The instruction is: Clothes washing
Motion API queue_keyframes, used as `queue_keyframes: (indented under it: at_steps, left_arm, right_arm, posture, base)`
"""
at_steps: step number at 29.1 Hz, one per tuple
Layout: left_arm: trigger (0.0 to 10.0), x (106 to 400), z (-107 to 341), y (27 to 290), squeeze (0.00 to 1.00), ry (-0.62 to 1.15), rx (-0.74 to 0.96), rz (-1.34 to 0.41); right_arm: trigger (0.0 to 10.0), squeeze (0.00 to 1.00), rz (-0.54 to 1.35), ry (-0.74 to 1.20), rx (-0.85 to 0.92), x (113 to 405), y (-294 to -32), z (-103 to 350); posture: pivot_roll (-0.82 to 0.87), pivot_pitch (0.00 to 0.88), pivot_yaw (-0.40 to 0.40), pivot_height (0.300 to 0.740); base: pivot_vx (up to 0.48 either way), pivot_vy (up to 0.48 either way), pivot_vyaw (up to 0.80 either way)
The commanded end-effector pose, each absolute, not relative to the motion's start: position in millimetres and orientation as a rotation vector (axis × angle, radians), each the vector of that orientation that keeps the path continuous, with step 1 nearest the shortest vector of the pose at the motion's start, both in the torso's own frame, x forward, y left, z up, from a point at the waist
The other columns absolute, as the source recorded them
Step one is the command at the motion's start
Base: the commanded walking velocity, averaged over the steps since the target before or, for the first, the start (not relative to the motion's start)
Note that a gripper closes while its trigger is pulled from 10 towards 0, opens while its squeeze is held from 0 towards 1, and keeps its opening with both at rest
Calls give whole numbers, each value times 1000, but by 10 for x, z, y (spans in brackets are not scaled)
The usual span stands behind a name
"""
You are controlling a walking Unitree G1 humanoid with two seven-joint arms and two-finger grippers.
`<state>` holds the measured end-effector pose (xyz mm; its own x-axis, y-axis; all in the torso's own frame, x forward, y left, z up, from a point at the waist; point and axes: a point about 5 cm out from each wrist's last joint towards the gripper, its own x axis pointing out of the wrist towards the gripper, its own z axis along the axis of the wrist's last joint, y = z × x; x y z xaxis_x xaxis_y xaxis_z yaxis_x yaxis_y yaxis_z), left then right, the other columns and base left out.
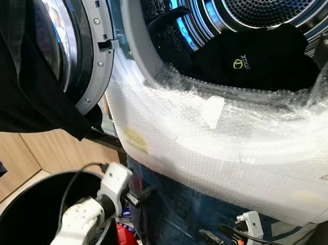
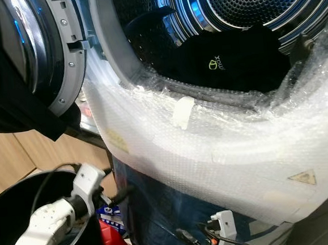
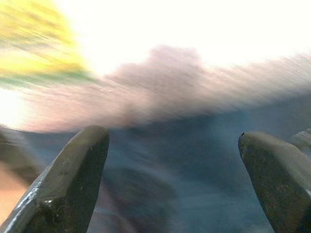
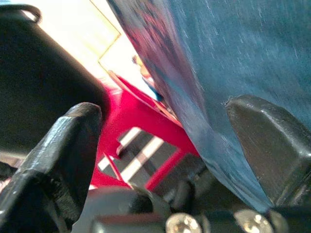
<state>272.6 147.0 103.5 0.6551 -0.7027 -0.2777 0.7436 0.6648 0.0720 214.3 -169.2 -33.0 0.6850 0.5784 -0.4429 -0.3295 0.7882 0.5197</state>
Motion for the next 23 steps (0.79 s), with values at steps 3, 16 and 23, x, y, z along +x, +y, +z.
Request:
queue_keyframes:
  at_steps: [3,16,23]
  left_arm:
    - [10000,2516,792,1228,0,434,146,-1078]
    - [10000,2665,262,841,0,682,70,-1188]
    - [10000,2558,-87,788,0,841,16,-1094]
  right_arm:
    - [10000,0,497,673,385,2140,-1703,-397]
    - [10000,0,326,786,327,2093,-1747,-595]
    - [10000,0,238,837,324,1996,-1772,-687]
  posture:
    - [40,0,-4,740]
    - [3,0,10,740]
    - [-6,0,9,740]
  base:
    - [0,0,0]
    - [0,0,0]
    - [0,0,0]
